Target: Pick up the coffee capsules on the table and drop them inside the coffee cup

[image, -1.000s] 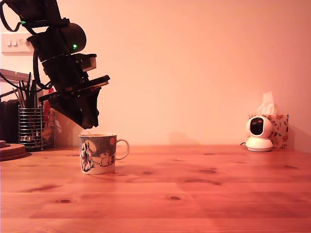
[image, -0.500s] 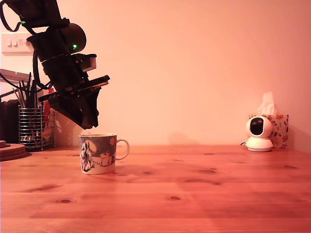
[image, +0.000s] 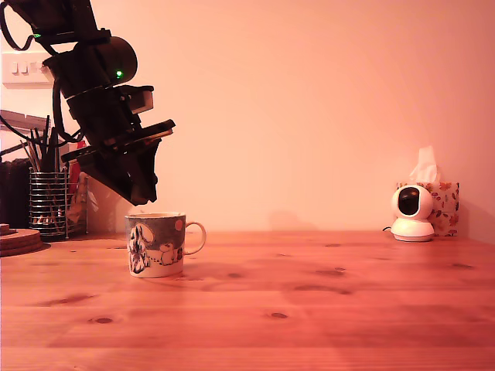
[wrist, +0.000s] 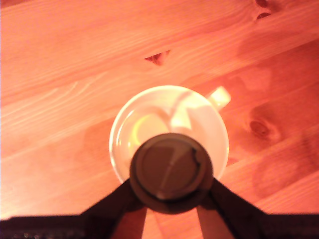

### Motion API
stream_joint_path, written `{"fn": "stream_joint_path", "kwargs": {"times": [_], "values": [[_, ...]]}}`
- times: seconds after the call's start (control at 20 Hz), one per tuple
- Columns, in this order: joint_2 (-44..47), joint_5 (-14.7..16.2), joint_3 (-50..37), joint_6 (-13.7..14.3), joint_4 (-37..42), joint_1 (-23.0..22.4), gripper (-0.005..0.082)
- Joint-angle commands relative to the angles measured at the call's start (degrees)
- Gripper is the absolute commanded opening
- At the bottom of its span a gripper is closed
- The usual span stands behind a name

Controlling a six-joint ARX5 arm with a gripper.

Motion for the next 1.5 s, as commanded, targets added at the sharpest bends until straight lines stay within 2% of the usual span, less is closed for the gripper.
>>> {"fn": "stream_joint_path", "kwargs": {"times": [0.0, 0.05, 0.15, 0.25, 0.4, 0.45, 0.55, 0.6, 0.7, 1.15, 1.25, 1.45], "values": [[1.6, 0.0, 0.5, 0.2, 0.5, 0.0, 0.0294], [1.6, 0.0, 0.5, 0.3, 0.7, 0.0, 0.0373], [1.6, 0.0, 0.5, 0.4, 0.7, 0.0, 0.0466], [1.6, -0.3, 0.5, 1.8, 0.8, 0.0, 0.0481], [1.6, -0.4, 0.5, 1.8, 1.2, 0.0, 0.048], [1.6, -0.4, 0.5, 1.8, 1.2, 0.0, 0.0467], [1.6, -0.4, 0.7, 1.8, 1.2, 0.0, 0.0355], [1.5, -0.3, 1.0, 1.8, 1.2, 0.0, 0.0255], [1.0, -0.3, 1.1, 1.8, 1.3, 0.0, 0.0], [-6.3, 7.9, 0.1, 1.8, 1.4, 0.2, -0.0017], [-8.6, 8.8, -2.7, 1.8, 3.0, 0.2, -0.002], [-17.9, 10.2, -15.4, 1.5, 9.7, 0.2, -0.0019]]}}
